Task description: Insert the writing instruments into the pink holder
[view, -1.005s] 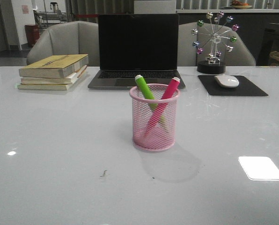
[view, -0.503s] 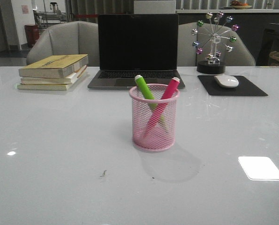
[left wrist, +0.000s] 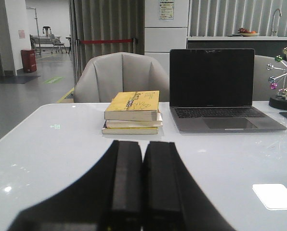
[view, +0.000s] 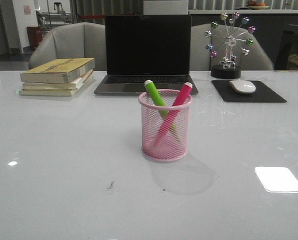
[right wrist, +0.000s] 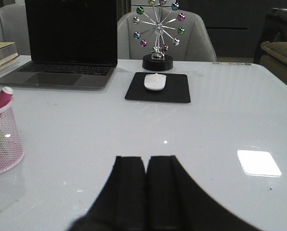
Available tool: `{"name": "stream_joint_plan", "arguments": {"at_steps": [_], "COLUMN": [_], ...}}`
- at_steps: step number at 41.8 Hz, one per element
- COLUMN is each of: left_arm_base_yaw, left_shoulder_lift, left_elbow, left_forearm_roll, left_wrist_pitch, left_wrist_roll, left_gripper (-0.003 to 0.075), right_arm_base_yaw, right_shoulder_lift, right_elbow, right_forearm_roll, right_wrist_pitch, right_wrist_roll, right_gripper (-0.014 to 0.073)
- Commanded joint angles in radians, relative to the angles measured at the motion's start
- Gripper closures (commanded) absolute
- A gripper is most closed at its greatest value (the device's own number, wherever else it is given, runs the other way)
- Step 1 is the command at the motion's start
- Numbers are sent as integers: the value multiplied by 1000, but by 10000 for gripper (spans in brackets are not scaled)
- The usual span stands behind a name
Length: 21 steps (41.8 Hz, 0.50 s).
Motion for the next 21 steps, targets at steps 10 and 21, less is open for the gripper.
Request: {"name": "stream_joint_plan", "arguments": {"at_steps": [10, 21], "left_arm_base_yaw": [-1, -1], "left_shoulder_lift": [-20, -20], "left_elbow": [3, 3], "left_forearm_roll": [-10, -10], "left_wrist_pitch": [-90, -90], "left_wrist_roll": [-1, -1], "left_gripper": [629, 629], "right_arm_base_yaw": [-30, -30], "right_shoulder_lift": [-21, -21], "right_elbow": [-4, -4], "right_forearm_roll": [9, 9], "right_wrist_pitch": [-151, -185], "right_wrist_roll": [-3, -3], "right_gripper": [536, 536]}}
